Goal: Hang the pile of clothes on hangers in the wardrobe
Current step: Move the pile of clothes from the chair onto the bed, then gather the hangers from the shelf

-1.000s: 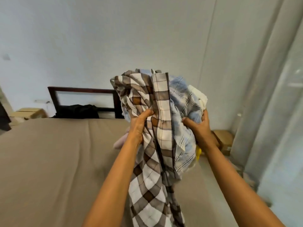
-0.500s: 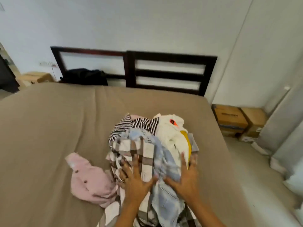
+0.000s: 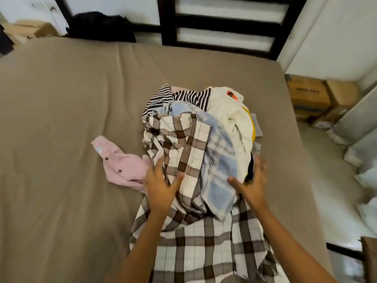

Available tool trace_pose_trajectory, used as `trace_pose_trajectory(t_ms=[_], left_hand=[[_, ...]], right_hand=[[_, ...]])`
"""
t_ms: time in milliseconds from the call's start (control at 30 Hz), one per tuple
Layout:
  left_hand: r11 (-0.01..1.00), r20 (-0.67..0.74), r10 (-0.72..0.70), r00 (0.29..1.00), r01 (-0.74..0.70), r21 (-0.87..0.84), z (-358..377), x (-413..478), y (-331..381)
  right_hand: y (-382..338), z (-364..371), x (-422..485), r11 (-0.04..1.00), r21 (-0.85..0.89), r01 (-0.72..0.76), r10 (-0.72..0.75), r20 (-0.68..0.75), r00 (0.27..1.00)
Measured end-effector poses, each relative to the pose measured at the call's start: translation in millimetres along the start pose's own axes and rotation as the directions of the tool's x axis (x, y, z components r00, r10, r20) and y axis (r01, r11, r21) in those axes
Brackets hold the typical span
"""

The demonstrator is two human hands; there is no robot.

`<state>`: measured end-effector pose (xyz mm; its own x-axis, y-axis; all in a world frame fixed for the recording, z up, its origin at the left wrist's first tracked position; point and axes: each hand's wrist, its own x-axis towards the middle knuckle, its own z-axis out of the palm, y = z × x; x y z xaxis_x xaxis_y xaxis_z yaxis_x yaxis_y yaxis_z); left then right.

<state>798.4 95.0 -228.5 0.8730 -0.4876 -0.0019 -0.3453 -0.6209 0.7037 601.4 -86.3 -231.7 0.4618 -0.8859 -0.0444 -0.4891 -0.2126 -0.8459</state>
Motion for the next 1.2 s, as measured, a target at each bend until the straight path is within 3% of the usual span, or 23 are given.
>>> trace_pose_trajectory(t_ms=[33, 67, 133, 167, 200, 267, 333, 400, 467, 533, 567, 600, 667, 733, 800, 867, 933, 967, 1033, 1100, 1200], left_hand=[[0.983, -0.092, -0.164, 0.982, 0.170, 0.072, -9, -25, -10], [0.925, -0.096, -0.361, 0.928, 0.370, 0.093, -12, -53, -21], [0.691, 0.131, -0.721, 0.680, 0.719, 0.075, -12, -97, -31], [0.601, 0.207, -0.790, 0.578, 0.797, 0.069, -11, -111, -31], [0.579, 0.246, -0.799, 0.549, 0.812, 0.070, -8, -120, -31], [0.594, 0.285, -0.782, 0.554, 0.801, 0.073, 3, -121, -23], [0.522, 0.420, -0.738, 0.529, 0.841, -0.142, 23, -99, -10], [0.161, 0.715, -0.516, 0.471, 0.874, -0.459, 42, -75, 10], [-0.013, 0.769, -0.343, 0.538, 0.817, -0.577, 51, -54, 45], [-0.006, 0.709, -0.302, 0.638, 0.742, -0.671, 60, -31, 71], [0.001, 0.711, -0.255, 0.655, 0.736, -0.677, 60, -24, 83], [-0.016, 0.724, -0.203, 0.660, 0.737, -0.676, 64, -16, 88], [0.083, 0.775, -0.131, 0.618, 0.786, -0.613, 69, -3, 89], [0.339, 0.822, -0.137, 0.553, 0.806, -0.486, 76, 7, 82], [0.591, 0.747, -0.242, 0.619, 0.705, -0.392, 81, 10, 75], [0.719, 0.557, -0.366, 0.745, 0.607, -0.340, 92, 5, 61], [0.774, 0.426, -0.426, 0.798, 0.565, -0.284, 104, -10, 40], [0.797, 0.397, -0.426, 0.813, 0.545, -0.261, 109, -19, 29], [0.845, 0.365, -0.394, 0.844, 0.489, -0.218, 113, -36, 11], [0.862, 0.403, -0.376, 0.834, 0.475, -0.178, 110, -48, 5], [0.872, 0.466, -0.352, 0.811, 0.466, -0.151, 90, -65, 21]], right_hand=[[9, -3, -23, 0.985, 0.008, -0.172, 0.172, -0.077, 0.982], [18, -3, -46, 0.926, -0.035, -0.376, 0.371, -0.109, 0.922], [27, 6, -95, 0.687, -0.208, -0.696, 0.710, -0.015, 0.704], [25, 12, -114, 0.605, -0.242, -0.758, 0.787, 0.042, 0.615], [24, 22, -127, 0.596, -0.209, -0.775, 0.801, 0.084, 0.593], [32, 46, -122, 0.616, 0.023, -0.787, 0.772, 0.180, 0.609], [62, 75, -90, 0.502, 0.295, -0.813, 0.785, 0.239, 0.572], [62, 92, -47, 0.433, 0.520, -0.736, 0.740, 0.261, 0.620], [22, 80, -8, 0.361, 0.711, -0.604, 0.676, 0.247, 0.694], [-6, 66, 28, 0.336, 0.802, -0.494, 0.614, 0.211, 0.761], [-15, 59, 45, 0.320, 0.849, -0.421, 0.553, 0.193, 0.811], [-24, 49, 63, 0.335, 0.878, -0.342, 0.476, 0.155, 0.866], [-49, 26, 99, 0.429, 0.881, -0.198, 0.312, 0.061, 0.948], [-73, 2, 129, 0.613, 0.788, -0.050, 0.146, -0.051, 0.988], [-75, -10, 144, 0.809, 0.587, 0.041, 0.006, -0.077, 0.997], [-48, -9, 142, 0.953, 0.297, 0.068, -0.056, -0.050, 0.997], [-2, 1, 128, 0.996, 0.006, -0.094, 0.093, 0.033, 0.995], [22, 7, 118, 0.973, -0.160, -0.169, 0.191, 0.139, 0.972], [50, 11, 86, 0.890, -0.427, -0.158, 0.321, 0.344, 0.882], [53, 3, 61, 0.878, -0.462, -0.125, 0.321, 0.377, 0.869], [19, -22, 25, 0.935, -0.312, -0.168, 0.259, 0.276, 0.926]])
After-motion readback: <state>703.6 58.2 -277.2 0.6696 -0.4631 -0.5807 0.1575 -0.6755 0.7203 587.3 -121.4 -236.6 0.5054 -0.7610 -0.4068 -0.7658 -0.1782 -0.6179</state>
